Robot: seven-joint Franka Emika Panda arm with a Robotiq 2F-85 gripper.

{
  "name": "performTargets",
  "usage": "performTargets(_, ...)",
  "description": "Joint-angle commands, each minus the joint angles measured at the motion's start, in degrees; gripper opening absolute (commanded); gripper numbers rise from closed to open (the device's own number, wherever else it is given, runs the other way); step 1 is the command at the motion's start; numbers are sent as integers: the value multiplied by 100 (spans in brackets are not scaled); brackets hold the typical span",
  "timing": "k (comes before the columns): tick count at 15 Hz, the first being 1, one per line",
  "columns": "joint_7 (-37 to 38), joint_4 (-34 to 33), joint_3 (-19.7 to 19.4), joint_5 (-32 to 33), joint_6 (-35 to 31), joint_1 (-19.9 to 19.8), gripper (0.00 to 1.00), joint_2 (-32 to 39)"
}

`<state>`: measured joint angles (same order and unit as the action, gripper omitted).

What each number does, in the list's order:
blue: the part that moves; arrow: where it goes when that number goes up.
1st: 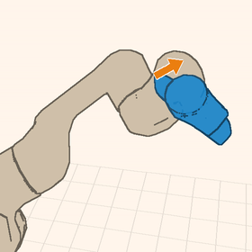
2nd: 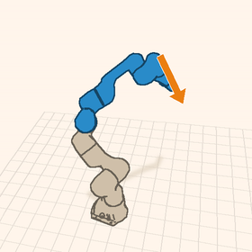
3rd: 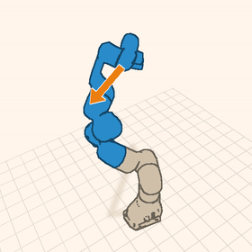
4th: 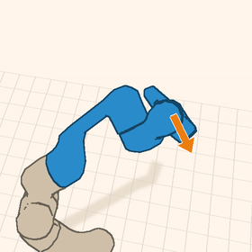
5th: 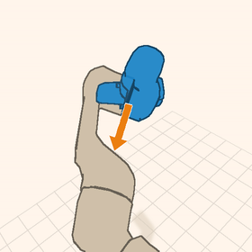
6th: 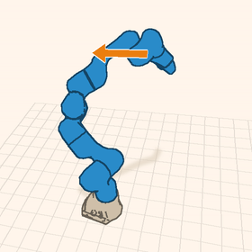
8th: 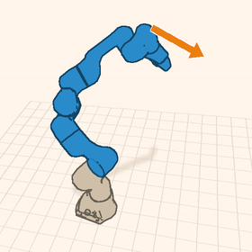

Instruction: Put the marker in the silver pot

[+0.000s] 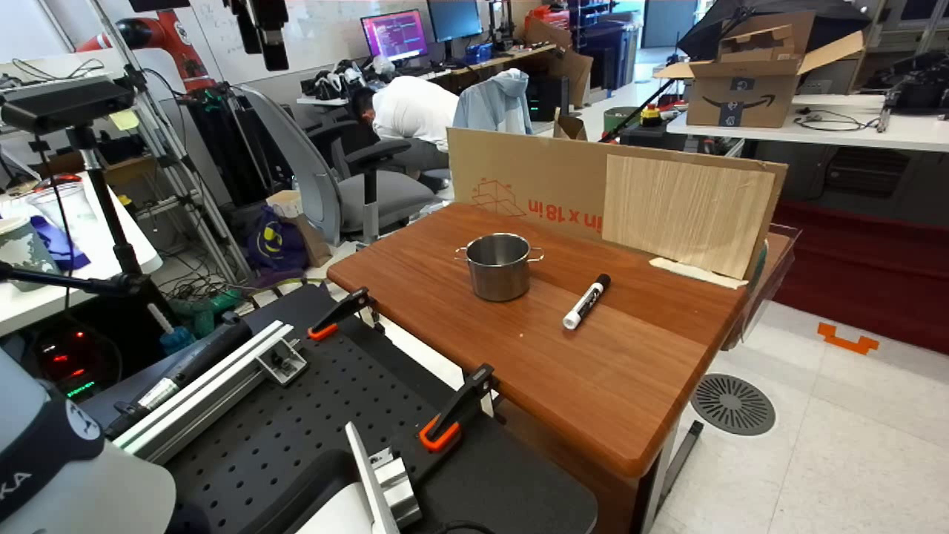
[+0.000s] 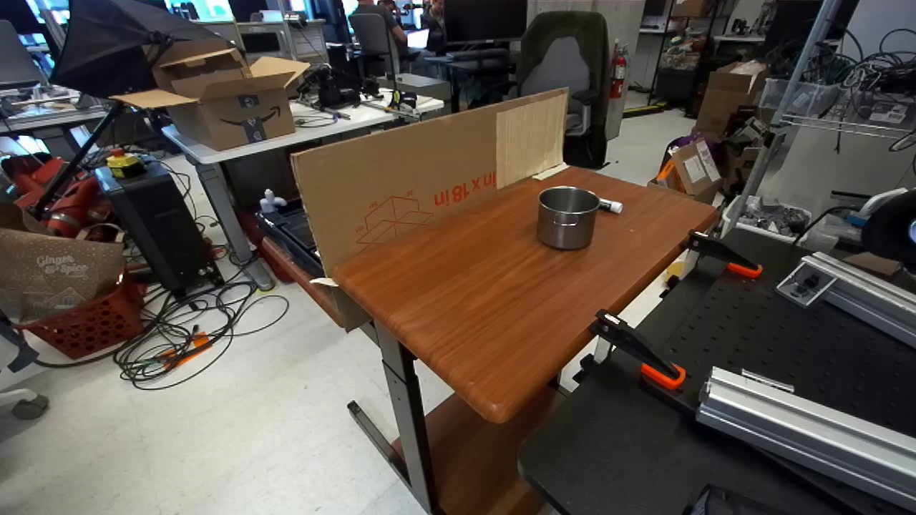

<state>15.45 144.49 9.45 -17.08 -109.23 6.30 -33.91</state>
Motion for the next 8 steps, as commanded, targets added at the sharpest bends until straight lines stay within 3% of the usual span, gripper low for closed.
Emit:
performTargets(1, -454, 107, -256, 167, -137, -161, 100, 231)
performTargets(8, -1502, -93, -920, 1065, -344, -695, 100, 1072)
